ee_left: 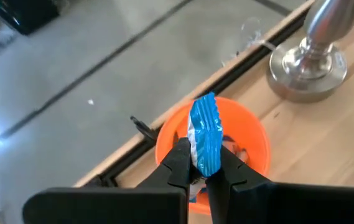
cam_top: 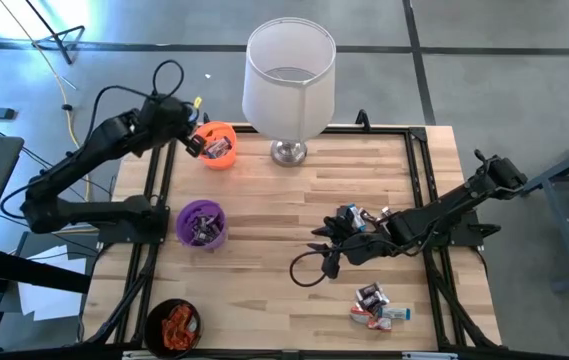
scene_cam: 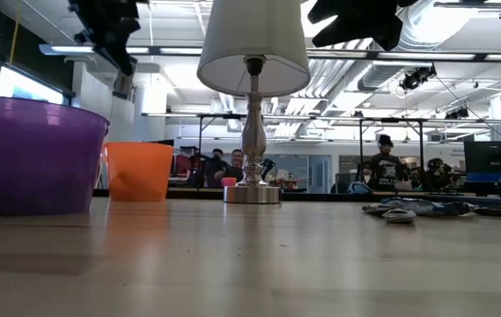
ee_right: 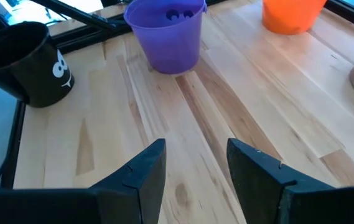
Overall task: Sort candy
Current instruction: Put the white chocolate into the orange bucket
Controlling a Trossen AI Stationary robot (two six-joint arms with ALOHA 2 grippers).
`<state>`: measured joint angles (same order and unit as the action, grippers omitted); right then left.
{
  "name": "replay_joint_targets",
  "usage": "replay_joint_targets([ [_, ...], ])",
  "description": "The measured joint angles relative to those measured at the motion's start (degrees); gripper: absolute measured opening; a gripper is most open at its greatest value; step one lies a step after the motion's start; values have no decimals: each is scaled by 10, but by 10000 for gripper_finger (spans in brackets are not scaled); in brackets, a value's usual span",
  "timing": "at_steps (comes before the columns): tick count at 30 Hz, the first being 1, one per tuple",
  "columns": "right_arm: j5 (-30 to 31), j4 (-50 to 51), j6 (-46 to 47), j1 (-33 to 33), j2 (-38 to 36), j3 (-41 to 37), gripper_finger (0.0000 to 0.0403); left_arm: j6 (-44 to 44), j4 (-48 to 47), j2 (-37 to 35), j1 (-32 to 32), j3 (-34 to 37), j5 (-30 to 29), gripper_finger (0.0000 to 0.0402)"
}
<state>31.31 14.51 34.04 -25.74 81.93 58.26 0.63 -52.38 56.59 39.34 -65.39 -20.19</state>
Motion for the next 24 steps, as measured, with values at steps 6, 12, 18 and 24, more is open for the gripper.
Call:
replay_joint_targets([
  [6,0,1,-10,0,0,0,165,22,0,68,53,0,92,10],
  [12,0,8,-10,0,0,0,165,71,-3,151,66,0,101,10],
  [18,0,22,-10,0,0,0,165,105,4,209,66,0,88,12],
  [24,-3,45,7,0,0,0,165,121,27,223,89,0,90,35],
])
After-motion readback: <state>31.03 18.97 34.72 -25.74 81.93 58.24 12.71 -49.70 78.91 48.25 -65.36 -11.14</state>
